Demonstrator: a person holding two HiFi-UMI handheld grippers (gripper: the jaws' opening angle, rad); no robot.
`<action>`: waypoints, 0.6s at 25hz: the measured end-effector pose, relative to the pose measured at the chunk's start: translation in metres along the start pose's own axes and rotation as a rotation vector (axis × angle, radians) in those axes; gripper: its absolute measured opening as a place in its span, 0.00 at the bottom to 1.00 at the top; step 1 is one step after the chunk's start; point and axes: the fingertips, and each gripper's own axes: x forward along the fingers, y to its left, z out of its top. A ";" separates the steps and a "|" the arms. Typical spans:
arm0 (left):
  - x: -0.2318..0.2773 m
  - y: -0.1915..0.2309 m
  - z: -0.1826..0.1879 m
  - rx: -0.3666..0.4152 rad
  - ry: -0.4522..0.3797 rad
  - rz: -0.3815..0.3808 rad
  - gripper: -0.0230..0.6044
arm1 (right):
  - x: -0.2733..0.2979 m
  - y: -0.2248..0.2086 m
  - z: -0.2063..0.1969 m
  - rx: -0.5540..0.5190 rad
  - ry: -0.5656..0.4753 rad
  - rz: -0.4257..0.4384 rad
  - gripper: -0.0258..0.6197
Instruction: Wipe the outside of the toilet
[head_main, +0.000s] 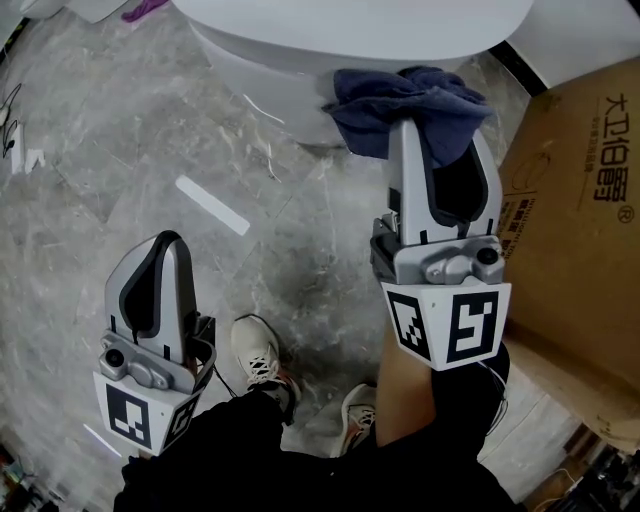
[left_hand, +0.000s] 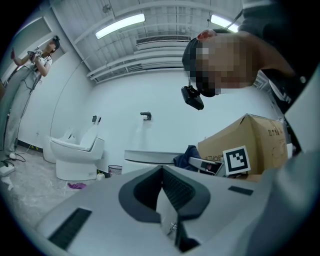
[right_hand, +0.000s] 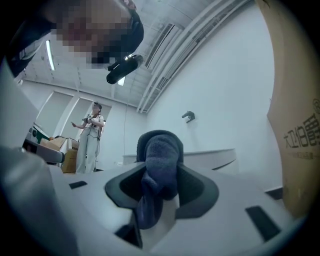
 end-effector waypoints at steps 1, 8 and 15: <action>-0.001 0.001 -0.002 0.000 0.005 0.000 0.05 | 0.002 0.001 -0.002 -0.003 0.000 0.002 0.28; -0.003 0.005 -0.010 -0.005 0.026 -0.003 0.05 | 0.009 0.005 -0.023 -0.054 0.013 0.010 0.28; 0.005 0.008 -0.011 -0.029 0.015 0.000 0.05 | 0.008 0.005 -0.039 -0.090 0.009 0.002 0.28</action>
